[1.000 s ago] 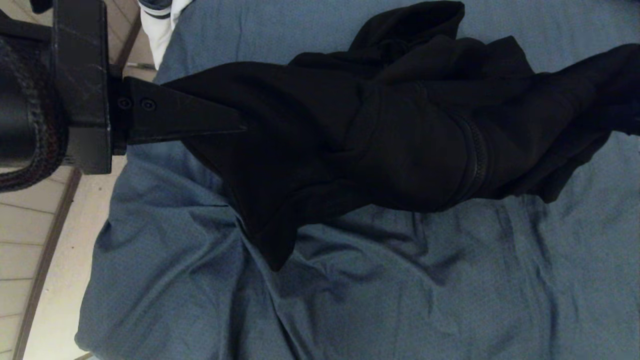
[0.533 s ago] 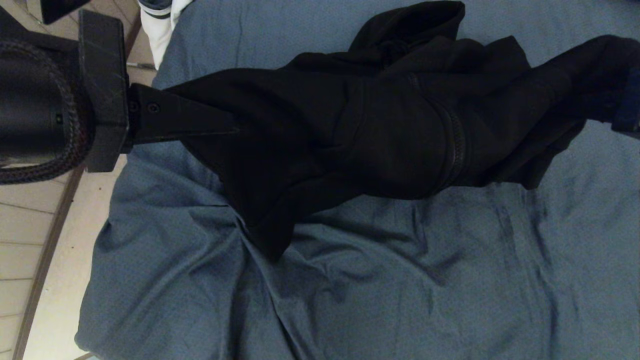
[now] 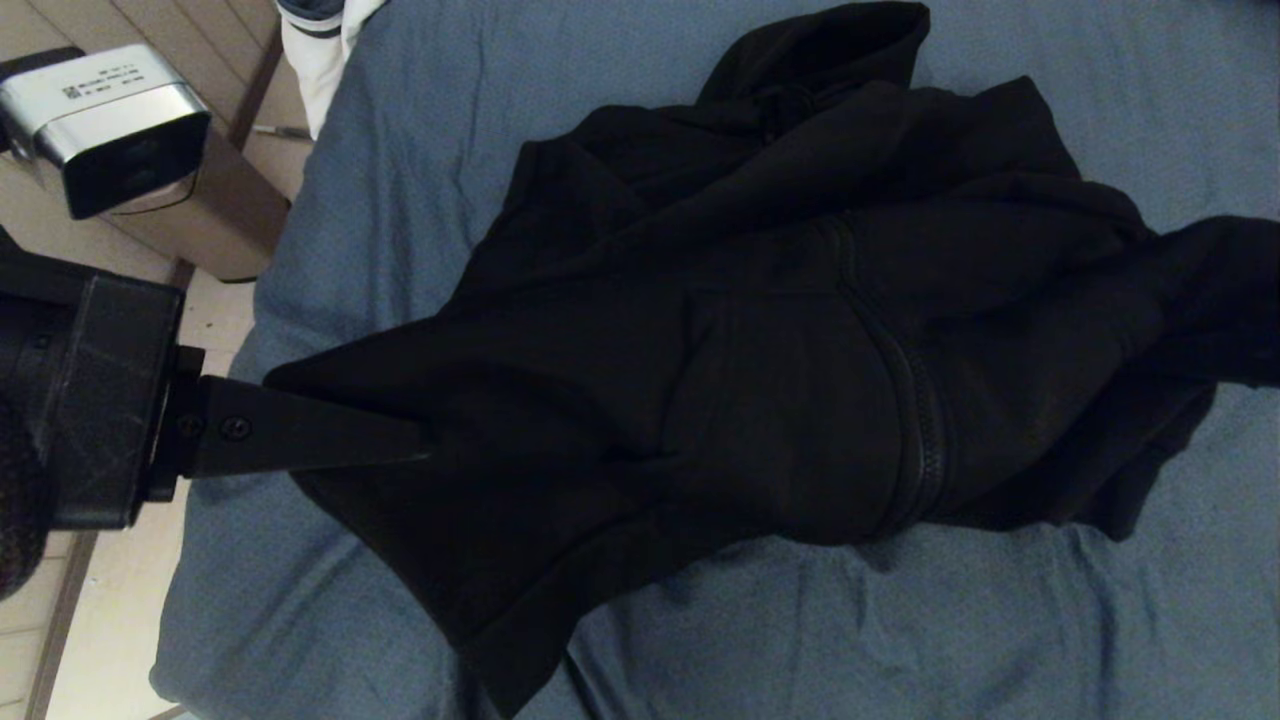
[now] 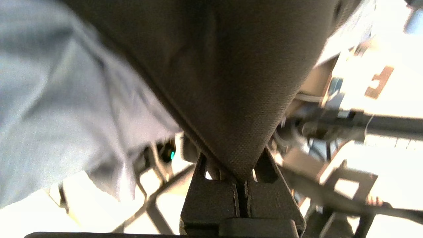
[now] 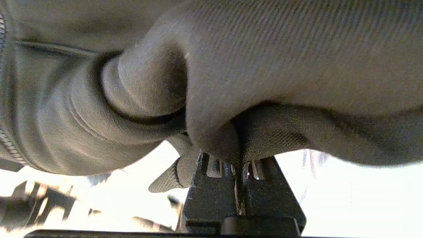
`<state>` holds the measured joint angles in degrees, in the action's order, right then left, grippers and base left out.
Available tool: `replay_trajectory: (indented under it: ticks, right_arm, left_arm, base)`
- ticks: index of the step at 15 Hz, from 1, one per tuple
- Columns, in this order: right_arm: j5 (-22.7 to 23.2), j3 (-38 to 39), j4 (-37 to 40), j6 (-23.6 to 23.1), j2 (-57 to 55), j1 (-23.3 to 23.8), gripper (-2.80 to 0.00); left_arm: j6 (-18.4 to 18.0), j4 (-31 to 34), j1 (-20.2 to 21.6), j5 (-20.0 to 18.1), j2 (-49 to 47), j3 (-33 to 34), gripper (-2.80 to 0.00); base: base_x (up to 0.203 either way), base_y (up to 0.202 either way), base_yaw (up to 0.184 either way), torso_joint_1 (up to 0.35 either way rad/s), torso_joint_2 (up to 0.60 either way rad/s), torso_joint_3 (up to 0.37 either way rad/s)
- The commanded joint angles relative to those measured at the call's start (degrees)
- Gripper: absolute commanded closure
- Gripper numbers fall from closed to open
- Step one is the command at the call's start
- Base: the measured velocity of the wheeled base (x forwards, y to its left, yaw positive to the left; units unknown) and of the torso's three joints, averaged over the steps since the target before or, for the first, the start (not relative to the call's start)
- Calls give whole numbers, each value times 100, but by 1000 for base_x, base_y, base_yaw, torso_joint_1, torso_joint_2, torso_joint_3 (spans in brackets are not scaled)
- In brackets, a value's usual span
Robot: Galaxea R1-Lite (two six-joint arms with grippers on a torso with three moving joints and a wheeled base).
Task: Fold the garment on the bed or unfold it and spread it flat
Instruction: Fold the black sweatshirt
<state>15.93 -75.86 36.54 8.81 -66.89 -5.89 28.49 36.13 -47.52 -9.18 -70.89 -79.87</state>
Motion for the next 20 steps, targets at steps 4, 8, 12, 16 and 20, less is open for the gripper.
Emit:
replay_trajectory:
  ticks: [4,8,12,16,20]
  right_arm:
    - [-13,-495,1343,-32,-427,-11,0]
    - [-21,-470,1815,-222,-511,-79,0]
    - [-18,-878,1150,-222,-881,-81,0]
    - [-18,-1864,856,-162,-1839,-61,0]
    - [-92,-2595,87,-56,-2975,-25,0]
  left_arm:
    - [16,410,-7,-102,-70,-30,0]
    - [25,773,-38,-557,-77,67,0]
    - [35,578,-2,-536,-154,-515,0]
    - [37,193,632,-563,-928,-1206,0]
    - [34,-846,1647,-1043,-1994,-1311,0]
  base:
    - [0,0,0,0,0,0]
    - [0,0,0,0,0,0]
    - [0,0,0,0,0,0]
    - [0,0,0,0,0,0]
    - [0,0,0,0,0,0]
